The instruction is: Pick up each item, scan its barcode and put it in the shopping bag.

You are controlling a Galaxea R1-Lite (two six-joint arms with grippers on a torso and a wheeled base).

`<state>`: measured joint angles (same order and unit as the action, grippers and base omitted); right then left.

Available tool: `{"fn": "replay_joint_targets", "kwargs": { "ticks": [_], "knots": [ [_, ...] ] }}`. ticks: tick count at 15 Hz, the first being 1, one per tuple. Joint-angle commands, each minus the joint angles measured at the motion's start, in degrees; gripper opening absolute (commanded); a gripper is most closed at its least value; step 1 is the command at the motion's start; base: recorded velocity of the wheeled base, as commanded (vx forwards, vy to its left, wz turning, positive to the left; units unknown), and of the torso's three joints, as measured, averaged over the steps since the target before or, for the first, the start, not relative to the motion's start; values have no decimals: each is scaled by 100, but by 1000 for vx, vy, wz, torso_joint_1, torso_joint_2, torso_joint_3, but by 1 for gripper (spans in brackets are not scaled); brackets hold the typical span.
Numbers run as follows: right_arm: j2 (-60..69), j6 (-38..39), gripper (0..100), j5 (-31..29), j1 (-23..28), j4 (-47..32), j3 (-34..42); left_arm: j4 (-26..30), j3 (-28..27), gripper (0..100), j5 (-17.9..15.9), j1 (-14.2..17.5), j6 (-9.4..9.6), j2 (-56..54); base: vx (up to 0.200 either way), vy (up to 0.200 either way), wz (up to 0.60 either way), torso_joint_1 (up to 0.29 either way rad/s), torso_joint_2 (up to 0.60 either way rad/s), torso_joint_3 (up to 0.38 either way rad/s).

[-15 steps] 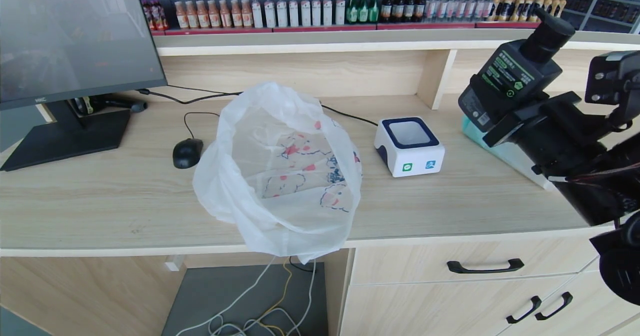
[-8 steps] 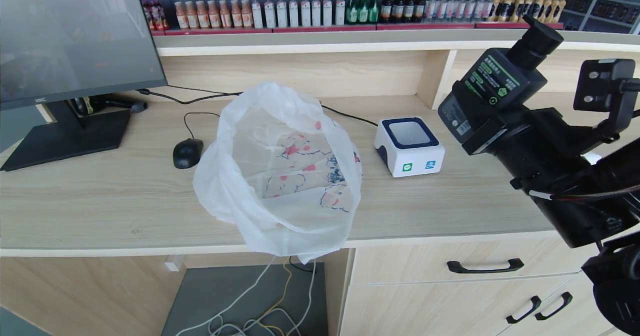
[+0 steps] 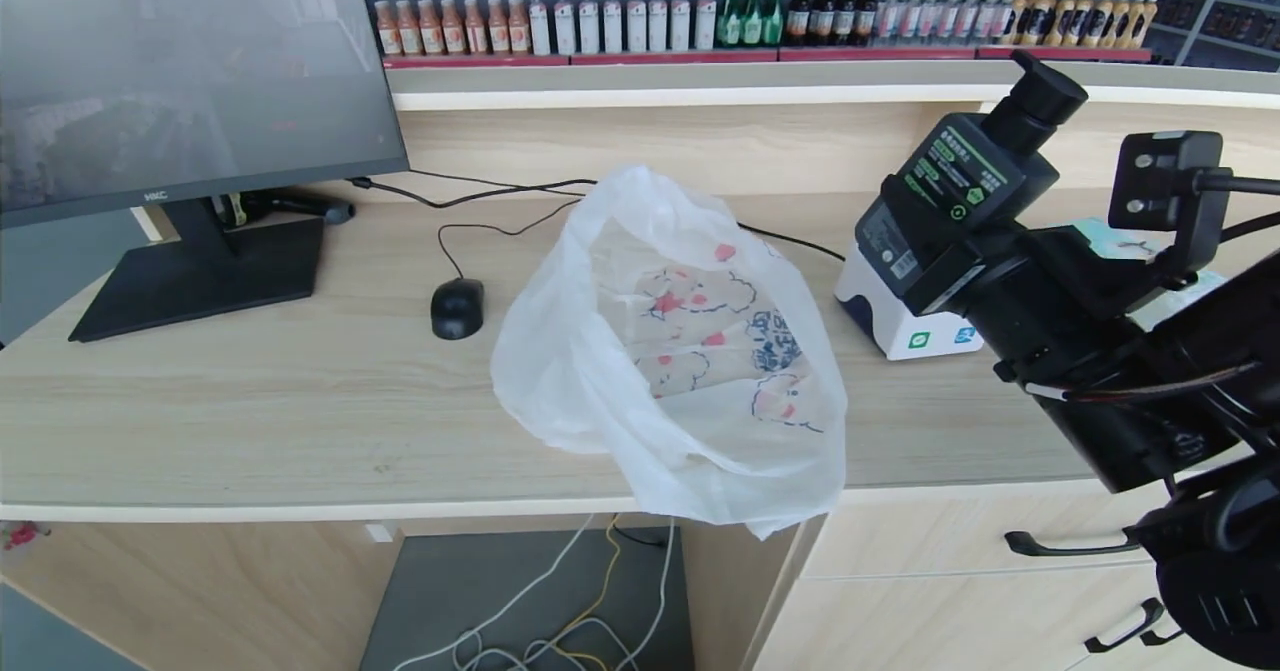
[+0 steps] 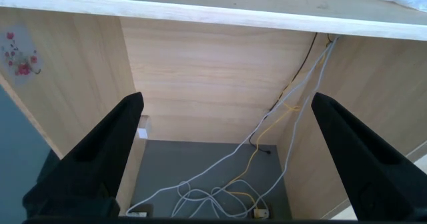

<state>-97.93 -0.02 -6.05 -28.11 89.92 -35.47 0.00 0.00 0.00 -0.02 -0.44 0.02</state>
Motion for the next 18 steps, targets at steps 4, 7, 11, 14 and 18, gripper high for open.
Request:
{"fn": "replay_joint_targets", "kwargs": {
  "ticks": [4, 7, 11, 14, 18],
  "knots": [
    [-183, 46, 0, 253, 7, 8, 41, 0, 0, 100, 0, 2, 18, -2, 0, 200, 0, 5, 1, 4],
    [-174, 117, 0, 394, -28, 8, 76, 0, 0, 100, 0, 2, 26, -2, 0, 0, 0, 0, 0, 0],
    [-157, 635, 0, 323, -661, 8, 339, 0, 0, 100, 0, 2, 26, -2, 0, 0, 0, 0, 0, 0],
    [-227, 1417, 0, 1211, -625, 8, 208, 0, 0, 100, 0, 2, 26, -2, 0, 0, 0, 0, 0, 0],
    [-534, 2252, 0, 1273, -397, -36, -504, 0, 0, 100, 0, 2, 26, -2, 0, 0, 0, 0, 0, 0]
  ]
}}
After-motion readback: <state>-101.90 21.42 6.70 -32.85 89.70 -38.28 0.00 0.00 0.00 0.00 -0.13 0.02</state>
